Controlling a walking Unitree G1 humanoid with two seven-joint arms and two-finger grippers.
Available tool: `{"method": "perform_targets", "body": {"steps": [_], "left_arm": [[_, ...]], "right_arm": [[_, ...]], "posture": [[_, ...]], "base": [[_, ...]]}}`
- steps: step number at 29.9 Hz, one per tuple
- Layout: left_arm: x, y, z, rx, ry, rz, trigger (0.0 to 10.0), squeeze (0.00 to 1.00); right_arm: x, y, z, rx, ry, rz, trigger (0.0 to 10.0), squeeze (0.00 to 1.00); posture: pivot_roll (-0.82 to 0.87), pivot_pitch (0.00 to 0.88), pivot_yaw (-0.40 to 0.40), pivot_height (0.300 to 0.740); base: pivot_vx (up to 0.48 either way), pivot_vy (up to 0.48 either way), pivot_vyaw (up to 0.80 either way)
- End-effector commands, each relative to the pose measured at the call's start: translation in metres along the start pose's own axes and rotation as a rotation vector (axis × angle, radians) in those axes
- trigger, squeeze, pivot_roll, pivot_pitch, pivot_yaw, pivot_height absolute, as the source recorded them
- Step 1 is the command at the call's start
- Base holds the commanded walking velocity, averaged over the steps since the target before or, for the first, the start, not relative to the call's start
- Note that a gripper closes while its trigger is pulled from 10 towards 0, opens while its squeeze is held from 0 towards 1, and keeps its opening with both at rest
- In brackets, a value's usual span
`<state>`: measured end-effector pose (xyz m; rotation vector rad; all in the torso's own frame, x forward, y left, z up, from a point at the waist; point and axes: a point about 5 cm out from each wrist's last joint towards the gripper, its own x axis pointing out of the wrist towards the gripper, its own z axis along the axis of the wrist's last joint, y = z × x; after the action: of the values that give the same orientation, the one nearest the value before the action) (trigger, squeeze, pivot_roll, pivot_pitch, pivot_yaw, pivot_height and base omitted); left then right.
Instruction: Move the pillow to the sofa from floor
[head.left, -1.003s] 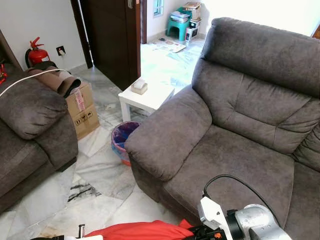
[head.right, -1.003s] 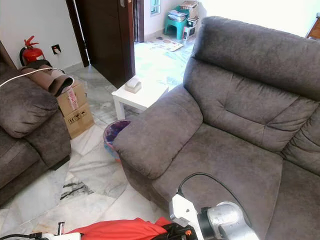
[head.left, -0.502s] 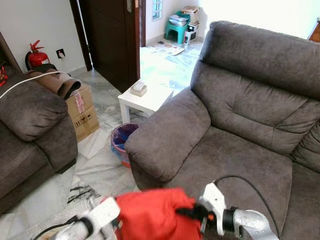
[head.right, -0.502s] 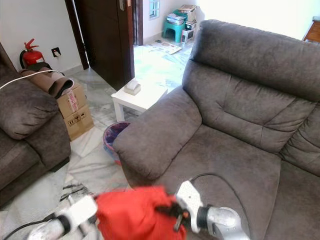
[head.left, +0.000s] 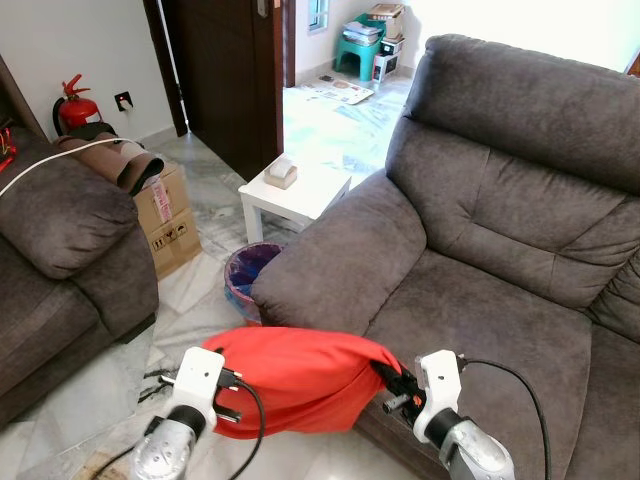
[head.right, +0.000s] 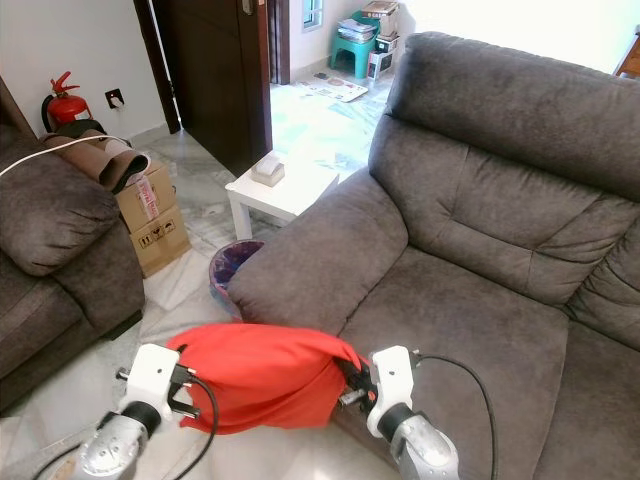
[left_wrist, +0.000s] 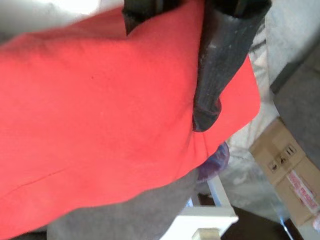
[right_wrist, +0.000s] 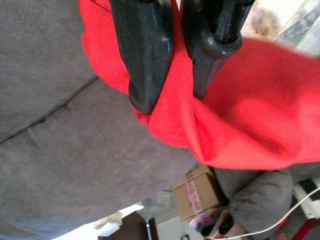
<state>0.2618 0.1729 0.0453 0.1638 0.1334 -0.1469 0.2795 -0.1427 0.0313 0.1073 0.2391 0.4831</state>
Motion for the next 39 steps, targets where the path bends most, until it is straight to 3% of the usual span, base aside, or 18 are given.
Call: {"method": "perform_targets", "body": {"steps": [1,13,22,25,39], "left_arm": [[0.0037,0.0025,0.0150,0.028,-0.054,0.015,10.0,0.00],[0.0027,-0.0001,0.0152,0.036,-0.055,0.002,10.0,0.00],[0.0031,-0.0062,0.0135,0.203,-0.051,-0.031,10.0,0.00],[0.0037,-0.0022,0.0143,0.163,-0.053,-0.005,10.0,0.00],[0.0037,-0.0022,0.0143,0.163,-0.053,-0.005,10.0,0.00]], "right_arm": [[0.0053,-0.0042,0.0189,0.004,-0.109,-0.026,10.0,0.00],[0.0067,-0.0070,0.0211,-0.012,-0.116,-0.045,10.0,0.00],[0.0059,-0.0053,0.0184,-0.014,-0.117,-0.059,10.0,0.00],[0.0058,-0.0075,0.0188,-0.019,-0.115,-0.067,10.0,0.00],[0.0058,-0.0075,0.0188,-0.019,-0.115,-0.067,10.0,0.00]], "posture": [[0.06,0.106,-0.018,0.740],[0.05,0.111,-0.019,0.740],[0.05,0.110,-0.017,0.740],[0.05,0.111,-0.020,0.740],[0.05,0.111,-0.020,0.740]], "base": [[0.000,0.000,0.00],[0.000,0.000,-0.60],[0.000,-0.160,-0.80],[0.000,-0.310,-0.80],[0.000,0.000,-0.80]]}}
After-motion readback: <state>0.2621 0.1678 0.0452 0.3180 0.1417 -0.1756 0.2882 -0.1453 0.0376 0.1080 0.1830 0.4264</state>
